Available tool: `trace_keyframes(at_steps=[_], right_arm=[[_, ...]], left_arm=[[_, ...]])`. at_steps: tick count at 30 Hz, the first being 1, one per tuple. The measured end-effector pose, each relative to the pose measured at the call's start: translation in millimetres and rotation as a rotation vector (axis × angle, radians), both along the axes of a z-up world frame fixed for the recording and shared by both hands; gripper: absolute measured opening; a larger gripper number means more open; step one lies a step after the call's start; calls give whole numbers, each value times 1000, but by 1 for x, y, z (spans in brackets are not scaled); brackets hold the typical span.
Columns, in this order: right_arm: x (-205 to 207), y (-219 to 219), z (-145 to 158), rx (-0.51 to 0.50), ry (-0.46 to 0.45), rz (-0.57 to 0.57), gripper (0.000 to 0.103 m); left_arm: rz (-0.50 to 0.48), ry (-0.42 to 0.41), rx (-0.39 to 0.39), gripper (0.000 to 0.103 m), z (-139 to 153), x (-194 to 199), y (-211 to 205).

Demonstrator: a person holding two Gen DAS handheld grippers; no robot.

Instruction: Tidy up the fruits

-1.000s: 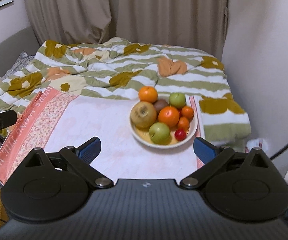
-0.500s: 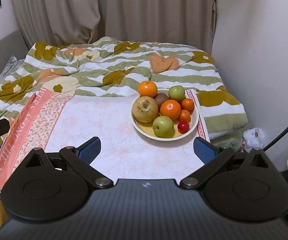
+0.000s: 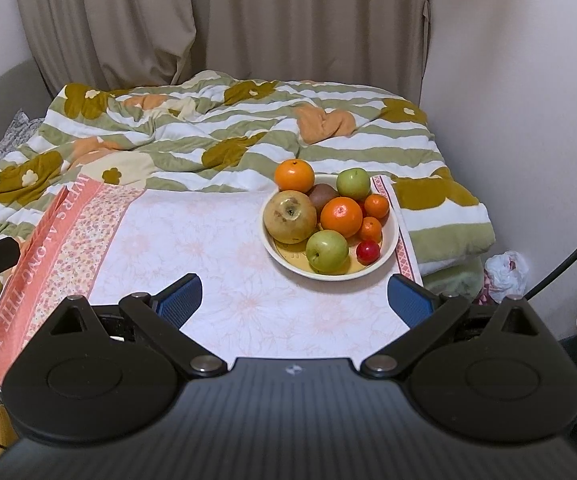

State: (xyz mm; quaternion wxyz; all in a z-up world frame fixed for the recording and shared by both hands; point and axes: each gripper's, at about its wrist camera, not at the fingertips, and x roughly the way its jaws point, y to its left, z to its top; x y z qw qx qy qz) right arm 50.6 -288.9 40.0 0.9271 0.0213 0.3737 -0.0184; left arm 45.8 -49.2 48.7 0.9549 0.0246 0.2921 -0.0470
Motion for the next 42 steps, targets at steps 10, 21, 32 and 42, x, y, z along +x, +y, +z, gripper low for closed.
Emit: trace_keyframes(at_steps=[10,21,32,42], right_arm=[[1,0,-2,4,2,-2,103],[1,1,-3,5,3,0,103],[-1,4,-3,9,2,-3,103],[-3,4,-3,14,-1,-6,103]], left_arm=[[7,0,-2,103,-2,0,0],[3,3,11,103,-1,-2,0],[4,2,15,103,-1,-3,1],[16,-36,64,103,3,-8,-1]])
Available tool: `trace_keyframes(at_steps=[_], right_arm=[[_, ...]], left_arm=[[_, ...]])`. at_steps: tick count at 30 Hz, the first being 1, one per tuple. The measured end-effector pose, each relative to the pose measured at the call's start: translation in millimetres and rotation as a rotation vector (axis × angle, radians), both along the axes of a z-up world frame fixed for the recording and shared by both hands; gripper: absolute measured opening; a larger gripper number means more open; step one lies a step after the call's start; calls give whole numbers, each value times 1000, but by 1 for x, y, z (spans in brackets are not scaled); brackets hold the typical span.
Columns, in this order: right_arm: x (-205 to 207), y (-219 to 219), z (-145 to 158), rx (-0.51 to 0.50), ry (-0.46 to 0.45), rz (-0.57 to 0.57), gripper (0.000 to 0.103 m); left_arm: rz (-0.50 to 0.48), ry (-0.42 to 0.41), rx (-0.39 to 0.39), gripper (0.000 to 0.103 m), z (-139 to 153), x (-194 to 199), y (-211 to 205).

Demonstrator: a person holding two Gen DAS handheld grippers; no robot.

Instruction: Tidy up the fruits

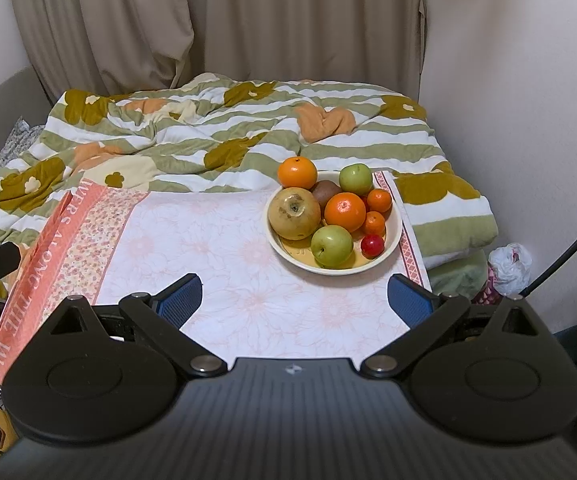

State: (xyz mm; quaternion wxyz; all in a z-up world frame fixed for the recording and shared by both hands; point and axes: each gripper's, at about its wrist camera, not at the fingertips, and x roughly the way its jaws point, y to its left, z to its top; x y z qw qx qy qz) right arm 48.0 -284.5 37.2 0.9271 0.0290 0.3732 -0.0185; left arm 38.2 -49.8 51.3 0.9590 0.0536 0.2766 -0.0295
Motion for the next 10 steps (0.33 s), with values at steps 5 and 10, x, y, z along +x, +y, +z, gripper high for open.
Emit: trace_keyframes(at_steps=[5,10], right_arm=[[0,-1,0,-1,1,1,103],[0,-2,-1,2,1,1,103]], left_arm=[[-11,10,-10,103,-2,1,0],[-13,16,-17,103,-3,2,1]])
